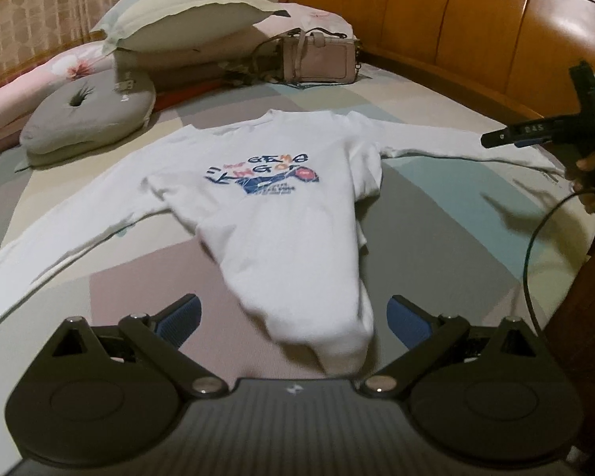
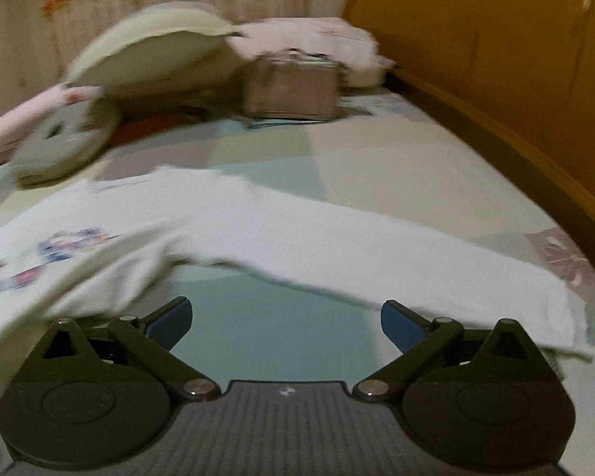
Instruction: Fold clothes
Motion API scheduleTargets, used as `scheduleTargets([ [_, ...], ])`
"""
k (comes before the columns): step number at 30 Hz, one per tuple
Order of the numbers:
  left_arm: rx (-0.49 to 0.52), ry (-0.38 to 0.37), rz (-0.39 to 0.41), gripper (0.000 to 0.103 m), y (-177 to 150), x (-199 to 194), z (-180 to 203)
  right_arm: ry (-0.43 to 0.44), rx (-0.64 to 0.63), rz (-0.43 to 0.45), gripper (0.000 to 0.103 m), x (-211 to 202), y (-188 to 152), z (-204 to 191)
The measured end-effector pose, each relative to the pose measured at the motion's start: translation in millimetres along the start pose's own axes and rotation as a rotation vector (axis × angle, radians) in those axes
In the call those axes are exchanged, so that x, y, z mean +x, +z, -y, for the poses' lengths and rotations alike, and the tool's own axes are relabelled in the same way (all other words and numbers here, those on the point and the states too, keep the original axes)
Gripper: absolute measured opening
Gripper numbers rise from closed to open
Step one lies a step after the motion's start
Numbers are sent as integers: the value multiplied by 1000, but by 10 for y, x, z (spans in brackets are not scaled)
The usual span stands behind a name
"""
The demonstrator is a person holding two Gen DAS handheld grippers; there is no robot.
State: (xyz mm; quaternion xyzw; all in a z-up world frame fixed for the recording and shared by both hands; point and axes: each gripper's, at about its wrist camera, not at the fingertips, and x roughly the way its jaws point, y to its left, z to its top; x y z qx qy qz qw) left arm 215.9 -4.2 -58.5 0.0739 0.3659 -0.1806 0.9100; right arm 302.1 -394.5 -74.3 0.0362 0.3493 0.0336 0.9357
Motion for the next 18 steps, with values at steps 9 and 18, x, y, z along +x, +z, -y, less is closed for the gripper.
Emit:
scheduleTargets([
  [9,31,-22,-9,100,-416,-93,-314,90,-148,-60,103,-352,-344,-1050],
  [18,-5,-21,-31,100,-734,-34,-721,62,-287,-20,103,-856,-567,-1821],
])
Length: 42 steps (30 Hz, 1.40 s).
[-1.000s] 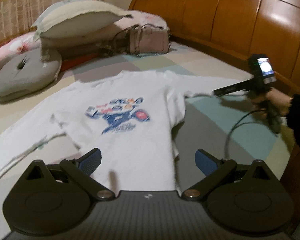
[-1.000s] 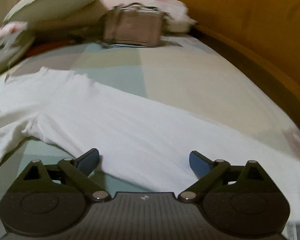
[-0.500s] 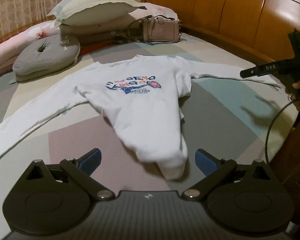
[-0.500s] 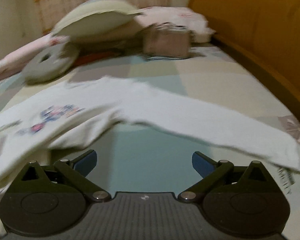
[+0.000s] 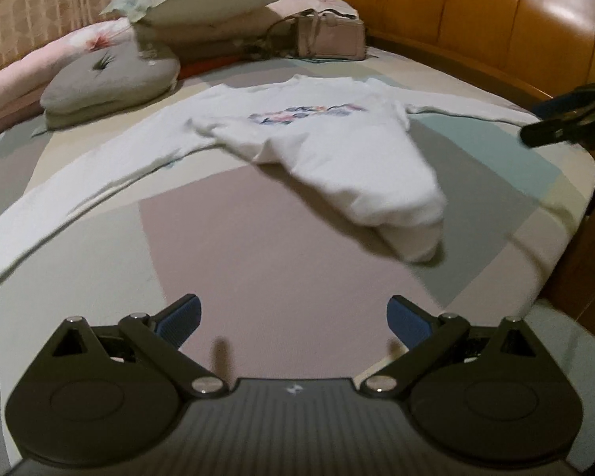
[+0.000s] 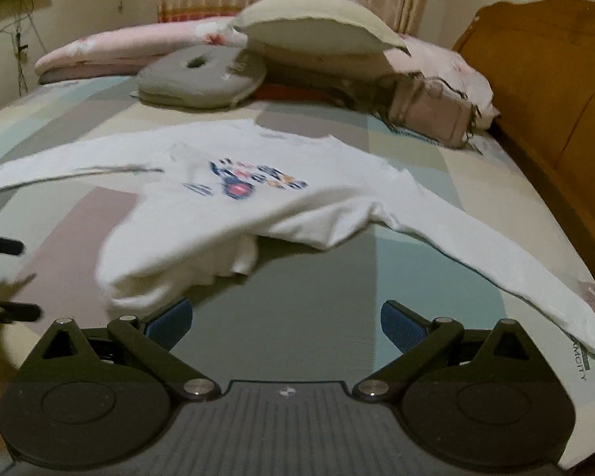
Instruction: Fold clothes
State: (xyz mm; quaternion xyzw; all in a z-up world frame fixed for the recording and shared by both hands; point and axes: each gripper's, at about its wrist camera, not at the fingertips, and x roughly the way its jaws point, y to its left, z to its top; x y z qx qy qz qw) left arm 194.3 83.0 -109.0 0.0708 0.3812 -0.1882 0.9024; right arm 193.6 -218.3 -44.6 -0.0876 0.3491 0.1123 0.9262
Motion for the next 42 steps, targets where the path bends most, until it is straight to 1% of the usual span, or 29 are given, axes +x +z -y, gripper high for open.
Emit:
scheduleTargets([
  [3,-64,-33,-27,100,-164,1,-138,6,-1,23,103,-134,66,-198],
  [5,-86,-46,-14,100,-283,-36,-202,8,-6,36,103,-212,113,-331],
  [6,-82,-49,0,102,-341,-72,-217,8,-15,40,103,-234,130,-401],
  [9,-60,-45,5,102,-430,-145,-217,7,-47,49,103,-273,172,-624],
  [13,-55,-25,-2,102,-480,-240,-183,25,-102,31,103,-210,167,-892],
  [20,-54,37,12,102,-473,-402,-112,76,-140,-30,103,196,119,-1101],
  [24,-72,61,22,102,-404,-453,-70,73,-161,-43,103,480,108,-1175],
  [29,-51,111,1,102,-351,-436,-23,54,-238,-49,103,821,73,-1363],
  [32,-27,137,-5,102,-336,-429,1,-13,-313,-48,103,1031,30,-1475],
  [35,-17,136,-1,102,-314,-423,11,-86,-333,-21,103,1129,72,-1427],
  [38,-10,127,9,102,-279,-388,24,-87,-295,3,103,1118,207,-1232],
  [42,-17,99,25,102,-197,-269,49,-62,-271,8,103,1115,414,-960],
])
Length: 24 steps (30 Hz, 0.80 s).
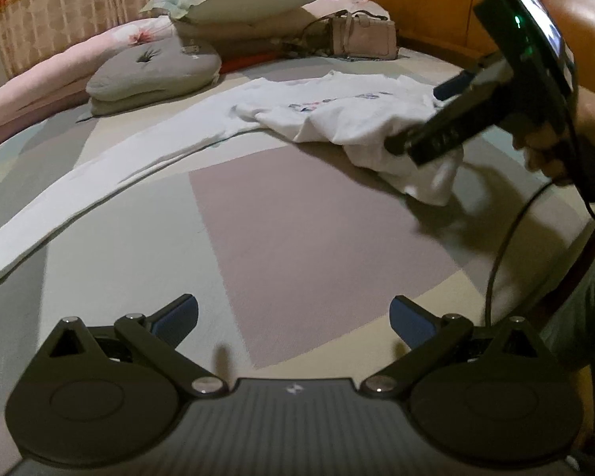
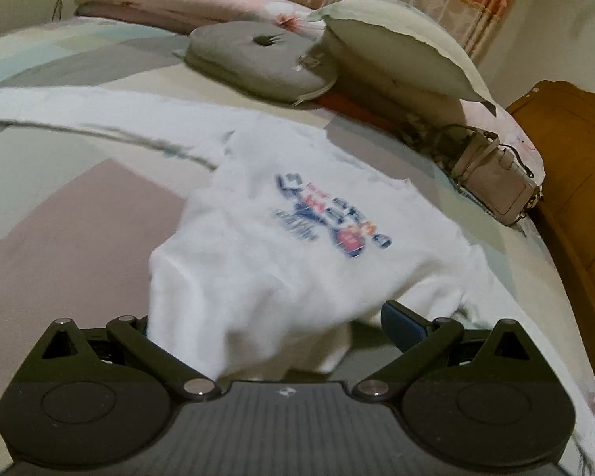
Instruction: Fold clothes
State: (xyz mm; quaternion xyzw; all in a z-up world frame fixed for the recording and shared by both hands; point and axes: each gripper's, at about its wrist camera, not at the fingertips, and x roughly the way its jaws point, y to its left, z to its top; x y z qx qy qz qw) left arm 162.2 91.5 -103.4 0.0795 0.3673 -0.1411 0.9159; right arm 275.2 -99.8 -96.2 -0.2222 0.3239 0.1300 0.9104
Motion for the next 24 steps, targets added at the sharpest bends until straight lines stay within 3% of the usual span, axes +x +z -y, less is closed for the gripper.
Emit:
scheduleTargets([
  [6,-11,-27,21,102,116,137,43,27,18,-25,103,154,168,400],
  [16,-1,-51,35,102,301,335,115,-14,68,-19,103,453,462,1035],
  [22,24,-52,16,102,418,484,190,-55,193,-82,103,966,413,1367],
  [24,27,-52,2,102,453,547,202,-40,256,-65,103,960,356,1451],
])
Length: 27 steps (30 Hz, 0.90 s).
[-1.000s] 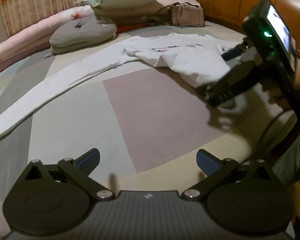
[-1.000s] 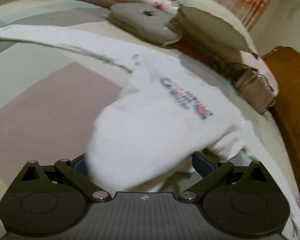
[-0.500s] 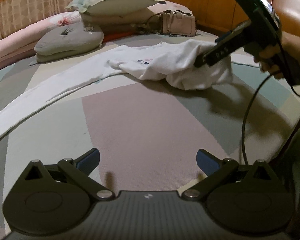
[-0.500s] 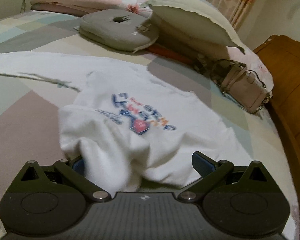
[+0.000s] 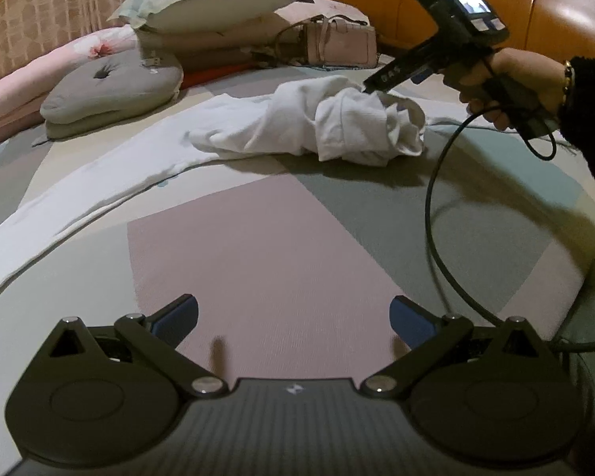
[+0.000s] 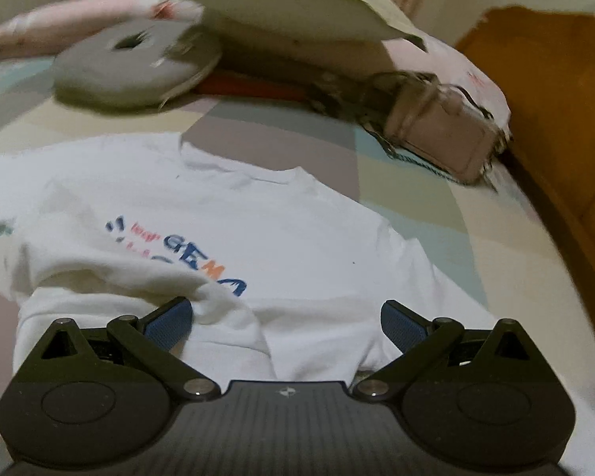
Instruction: Fold clothes
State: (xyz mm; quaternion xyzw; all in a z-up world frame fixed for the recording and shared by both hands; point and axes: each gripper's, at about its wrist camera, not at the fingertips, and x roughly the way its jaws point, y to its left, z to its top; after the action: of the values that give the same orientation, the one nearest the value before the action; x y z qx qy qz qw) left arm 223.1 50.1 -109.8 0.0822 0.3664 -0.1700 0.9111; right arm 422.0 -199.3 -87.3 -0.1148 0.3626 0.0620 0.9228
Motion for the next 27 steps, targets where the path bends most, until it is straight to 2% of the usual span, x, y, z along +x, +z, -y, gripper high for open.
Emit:
scheduleTargets([
  [5,5,-2,-27,102,148,192,49,127,127,68,103,-282,-152,127],
  [8,-9,-21,-33,102,268,303,90,264,101,123,103,-441,-265,57],
  [11,-22,-50,-80,102,366,424,129,384,58,175,103,-509,-419,-12],
  [14,10,-14,-112,102,445,546,218,494,32,216,103,-502,-602,-32],
  [18,29,23,-85,102,566,723,356,520,13,214,103,-528,-640,66],
  [23,23,0,-35,102,752,922,548,527,43,201,103,-559,-742,297],
  [27,82,62,-17,102,833,1069,635,492,123,182,103,-508,-784,485],
])
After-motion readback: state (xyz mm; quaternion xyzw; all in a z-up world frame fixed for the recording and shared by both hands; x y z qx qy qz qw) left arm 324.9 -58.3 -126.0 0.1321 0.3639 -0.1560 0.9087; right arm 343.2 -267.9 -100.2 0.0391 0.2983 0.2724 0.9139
